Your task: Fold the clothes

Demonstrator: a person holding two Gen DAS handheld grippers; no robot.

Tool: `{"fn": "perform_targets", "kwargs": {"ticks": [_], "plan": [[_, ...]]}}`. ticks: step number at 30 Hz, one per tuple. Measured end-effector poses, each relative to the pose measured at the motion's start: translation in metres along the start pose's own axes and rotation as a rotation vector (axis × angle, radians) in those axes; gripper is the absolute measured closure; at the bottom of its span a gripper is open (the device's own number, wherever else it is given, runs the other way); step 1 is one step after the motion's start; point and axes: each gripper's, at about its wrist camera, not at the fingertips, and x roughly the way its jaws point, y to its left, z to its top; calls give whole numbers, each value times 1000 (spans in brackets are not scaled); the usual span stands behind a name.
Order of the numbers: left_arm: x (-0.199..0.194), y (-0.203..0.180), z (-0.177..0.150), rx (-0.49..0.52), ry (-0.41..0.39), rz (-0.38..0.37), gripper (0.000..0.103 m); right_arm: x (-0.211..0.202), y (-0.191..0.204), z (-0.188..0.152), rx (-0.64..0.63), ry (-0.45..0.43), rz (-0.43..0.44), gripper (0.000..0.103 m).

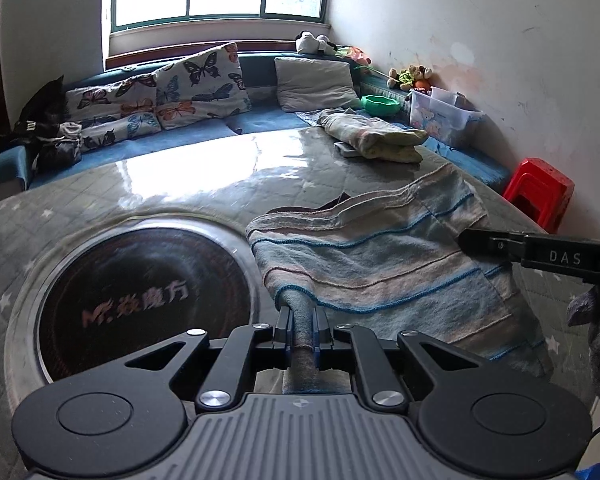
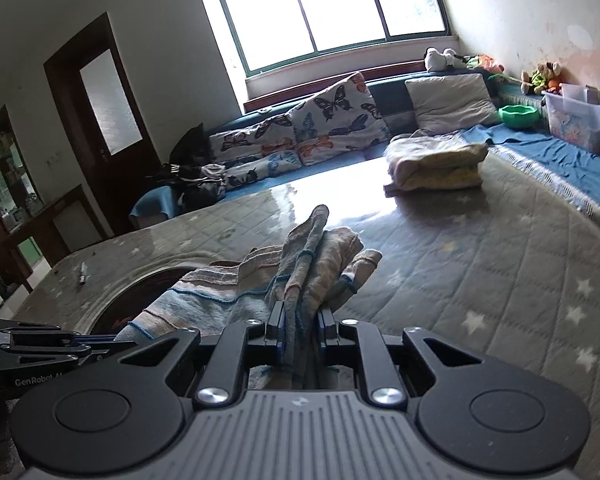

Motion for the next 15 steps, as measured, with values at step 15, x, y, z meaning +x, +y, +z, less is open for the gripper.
{"fn": "perform_targets", "kwargs": {"ticks": [15], "plan": [[44,-37,30,30,31,-5,93,21,-49,27,5,4,-60,89]]}}
